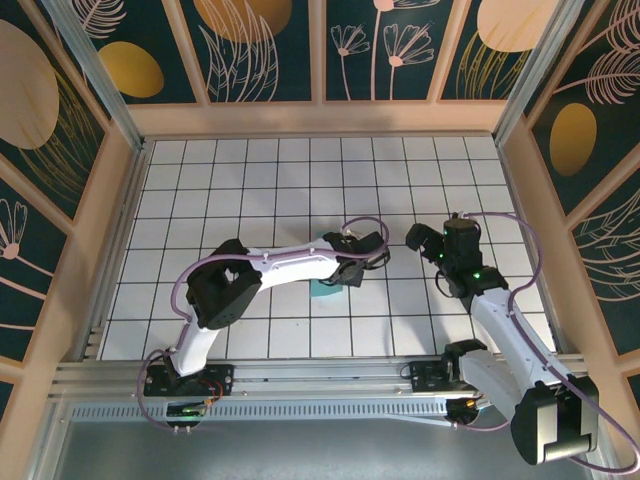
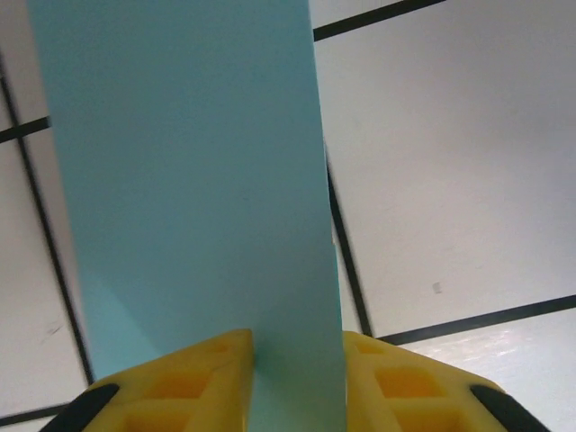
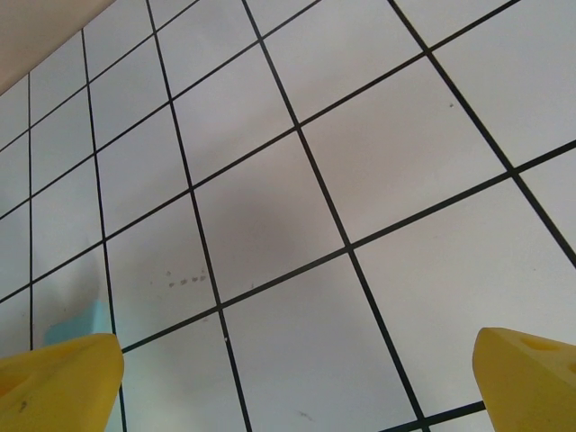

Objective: Fold a paper plane with a square sheet of paper (fold left side to right side)

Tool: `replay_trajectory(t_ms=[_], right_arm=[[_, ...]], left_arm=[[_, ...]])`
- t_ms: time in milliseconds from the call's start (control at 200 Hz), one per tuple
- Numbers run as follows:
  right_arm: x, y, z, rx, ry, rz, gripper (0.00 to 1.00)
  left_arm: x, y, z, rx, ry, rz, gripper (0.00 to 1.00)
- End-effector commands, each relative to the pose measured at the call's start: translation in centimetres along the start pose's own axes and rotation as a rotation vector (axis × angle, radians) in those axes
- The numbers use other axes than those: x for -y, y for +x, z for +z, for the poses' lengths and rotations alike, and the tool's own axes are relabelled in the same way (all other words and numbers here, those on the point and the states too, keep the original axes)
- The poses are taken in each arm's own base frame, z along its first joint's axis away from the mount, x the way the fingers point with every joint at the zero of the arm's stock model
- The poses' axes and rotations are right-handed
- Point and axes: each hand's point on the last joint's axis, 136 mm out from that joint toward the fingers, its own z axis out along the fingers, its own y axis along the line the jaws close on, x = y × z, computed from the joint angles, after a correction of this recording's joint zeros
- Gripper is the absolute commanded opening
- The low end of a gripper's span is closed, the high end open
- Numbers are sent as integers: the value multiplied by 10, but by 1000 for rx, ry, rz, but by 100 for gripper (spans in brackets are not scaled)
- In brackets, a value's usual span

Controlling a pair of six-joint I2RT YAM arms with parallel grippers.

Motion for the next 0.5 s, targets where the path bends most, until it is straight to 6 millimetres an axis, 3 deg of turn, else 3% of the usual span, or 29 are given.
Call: replay_trajectory(t_ms=[0, 230, 490], right_arm=[[-3, 1, 3, -15, -22, -3, 99], [-17, 0, 6, -49, -77, -8, 99], [-36, 3, 8, -94, -164, 4, 95]], left_arm=[[22, -15, -3, 1, 147, -48, 34], [30, -45, -28, 51, 342, -106, 43], [20, -74, -66, 145, 558, -194, 49]])
